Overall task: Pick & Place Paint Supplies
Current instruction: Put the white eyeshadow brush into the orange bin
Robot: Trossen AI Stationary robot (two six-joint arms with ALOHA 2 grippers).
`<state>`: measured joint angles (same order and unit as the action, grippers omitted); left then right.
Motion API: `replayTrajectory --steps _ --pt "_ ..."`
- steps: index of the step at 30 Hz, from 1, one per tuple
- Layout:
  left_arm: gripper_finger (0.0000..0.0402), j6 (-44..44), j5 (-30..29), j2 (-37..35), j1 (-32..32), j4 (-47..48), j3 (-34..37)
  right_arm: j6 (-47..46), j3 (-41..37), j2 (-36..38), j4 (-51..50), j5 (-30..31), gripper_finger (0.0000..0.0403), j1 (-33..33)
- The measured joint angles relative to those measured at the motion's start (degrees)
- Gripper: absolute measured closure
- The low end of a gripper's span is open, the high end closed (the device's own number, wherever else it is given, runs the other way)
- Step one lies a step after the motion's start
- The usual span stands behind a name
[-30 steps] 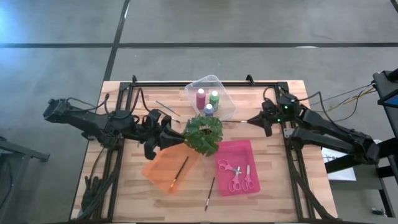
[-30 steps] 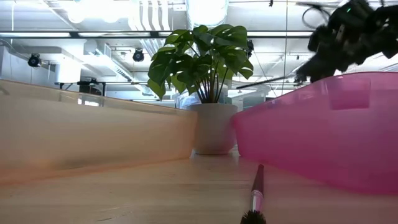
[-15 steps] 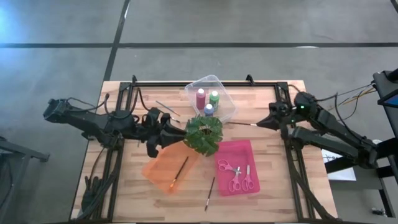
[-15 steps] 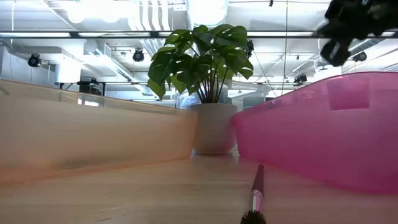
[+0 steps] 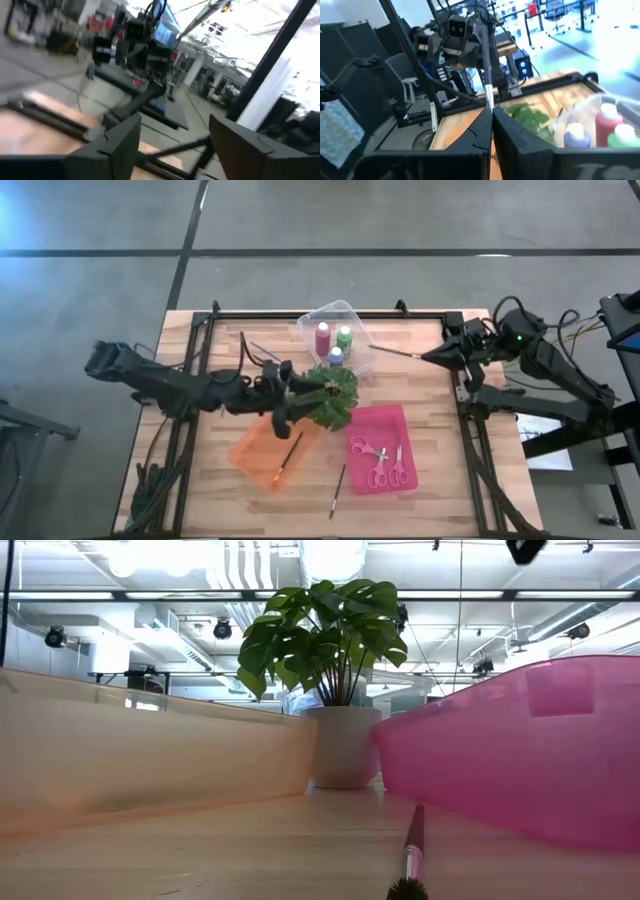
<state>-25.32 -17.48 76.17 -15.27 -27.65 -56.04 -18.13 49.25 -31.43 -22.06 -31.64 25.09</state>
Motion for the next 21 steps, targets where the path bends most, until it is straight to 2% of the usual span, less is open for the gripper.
replayTrajectory --steps 6,14,21 --pt "0.0138 7.8 -0.1 6.2 1.7 1.9 -8.4 3.2 5.0 -7.1 3.7 1.1 0.0395 -4.6" --pt "0.0138 9.3 -0.7 12.8 4.5 17.4 -22.0 6.4 8.5 -15.5 4.5 2.3 0.0395 -10.6" --pt "0.0138 11.5 -1.5 13.2 4.6 18.7 -23.9 7.5 9.8 -17.5 4.7 4.3 0.0395 -14.0"
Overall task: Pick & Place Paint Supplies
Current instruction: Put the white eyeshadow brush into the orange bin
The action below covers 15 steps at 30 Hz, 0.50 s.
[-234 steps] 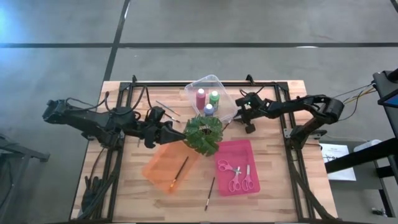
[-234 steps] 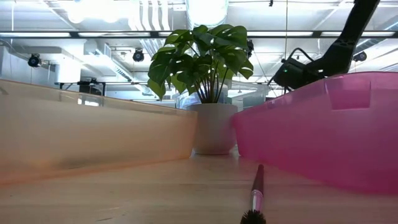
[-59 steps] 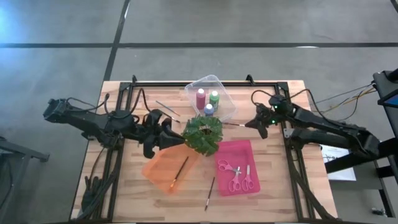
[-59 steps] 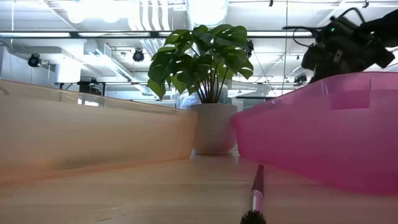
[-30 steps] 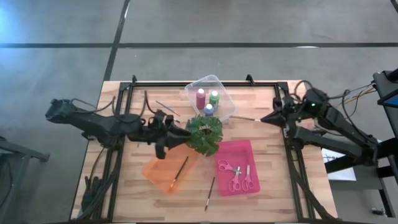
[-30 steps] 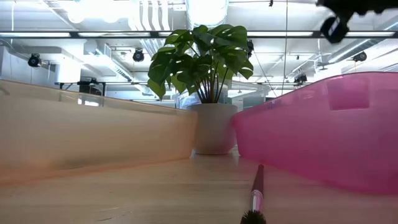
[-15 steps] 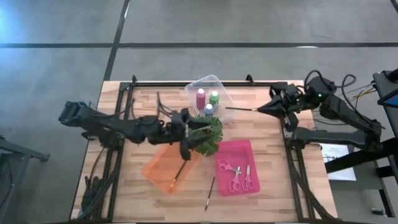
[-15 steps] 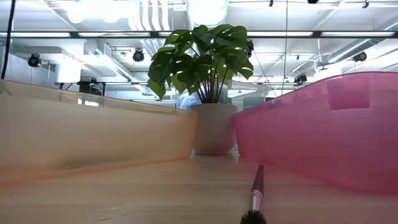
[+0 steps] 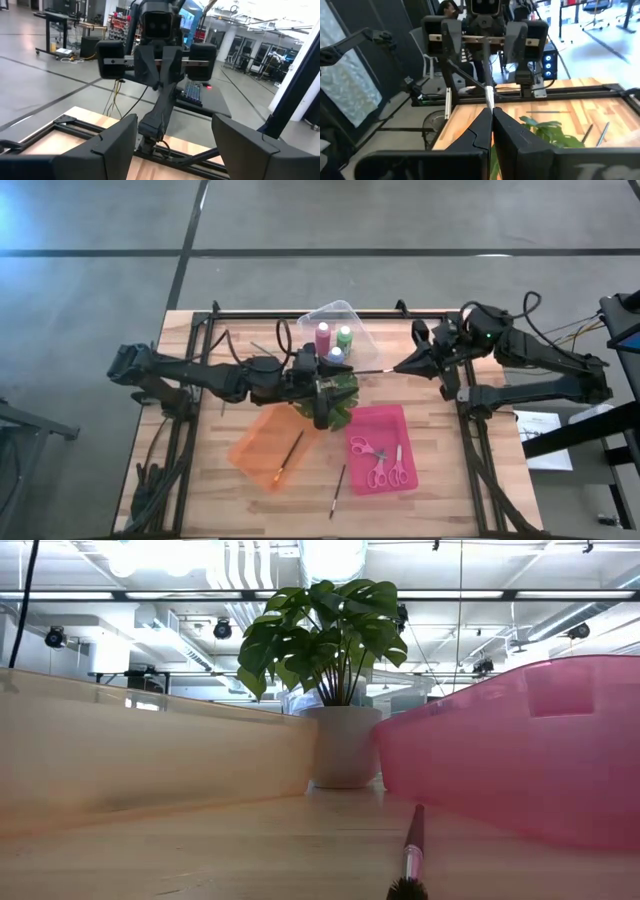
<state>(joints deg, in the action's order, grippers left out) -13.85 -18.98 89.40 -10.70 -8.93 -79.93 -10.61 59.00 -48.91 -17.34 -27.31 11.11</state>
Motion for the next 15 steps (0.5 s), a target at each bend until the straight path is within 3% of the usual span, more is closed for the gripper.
replayTrajectory --steps 15 --pt "0.0138 0.2 1.4 -0.1 0.6 -1.9 0.0 1.2 1.7 -3.4 -0.3 3.4 0.0395 -4.2"
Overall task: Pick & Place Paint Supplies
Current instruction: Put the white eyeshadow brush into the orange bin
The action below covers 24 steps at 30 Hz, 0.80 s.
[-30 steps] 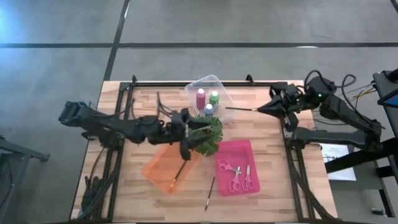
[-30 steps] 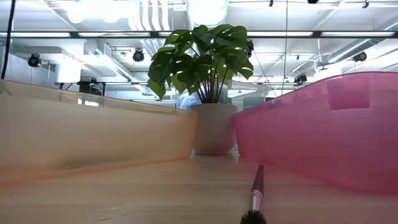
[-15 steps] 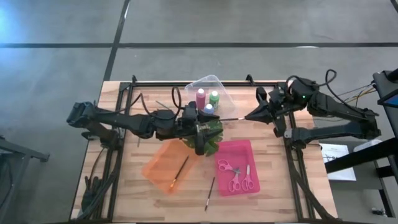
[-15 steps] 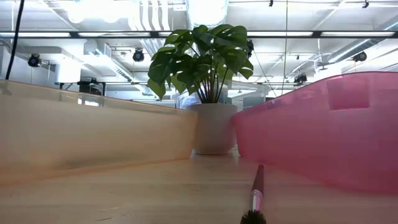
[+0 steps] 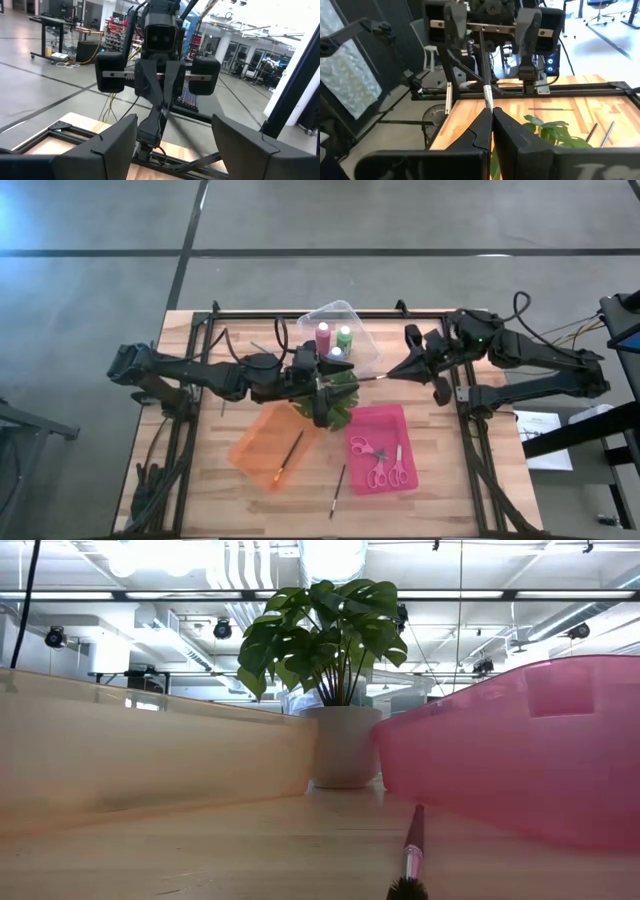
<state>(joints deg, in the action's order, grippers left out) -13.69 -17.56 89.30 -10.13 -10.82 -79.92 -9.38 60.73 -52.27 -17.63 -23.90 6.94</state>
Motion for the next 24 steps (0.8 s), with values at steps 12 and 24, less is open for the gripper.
replayTrajectory --steps 12,24 --pt "0.0205 -1.6 1.4 0.0 0.0 0.4 0.0 0.4 0.0 -0.6 0.3 0.1 0.0395 -0.6" --pt "0.0279 -1.7 1.7 -0.1 0.0 0.6 0.0 0.4 0.0 -0.6 0.4 0.1 0.0395 -0.6"
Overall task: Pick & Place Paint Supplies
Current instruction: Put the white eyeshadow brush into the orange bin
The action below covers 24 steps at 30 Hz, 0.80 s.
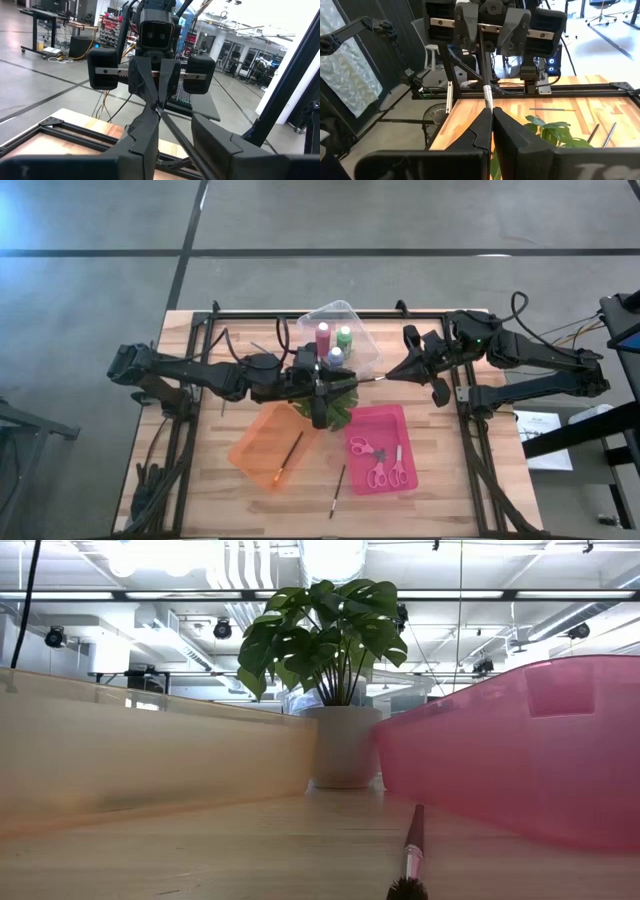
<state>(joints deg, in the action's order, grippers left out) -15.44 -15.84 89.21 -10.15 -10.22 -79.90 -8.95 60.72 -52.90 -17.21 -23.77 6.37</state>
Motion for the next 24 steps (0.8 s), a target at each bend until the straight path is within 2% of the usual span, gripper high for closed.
replayTrajectory --steps 24 --pt "0.0283 -1.2 0.0 0.0 0.0 -0.7 0.0 0.4 1.8 0.0 0.0 0.0 0.0395 0.0"
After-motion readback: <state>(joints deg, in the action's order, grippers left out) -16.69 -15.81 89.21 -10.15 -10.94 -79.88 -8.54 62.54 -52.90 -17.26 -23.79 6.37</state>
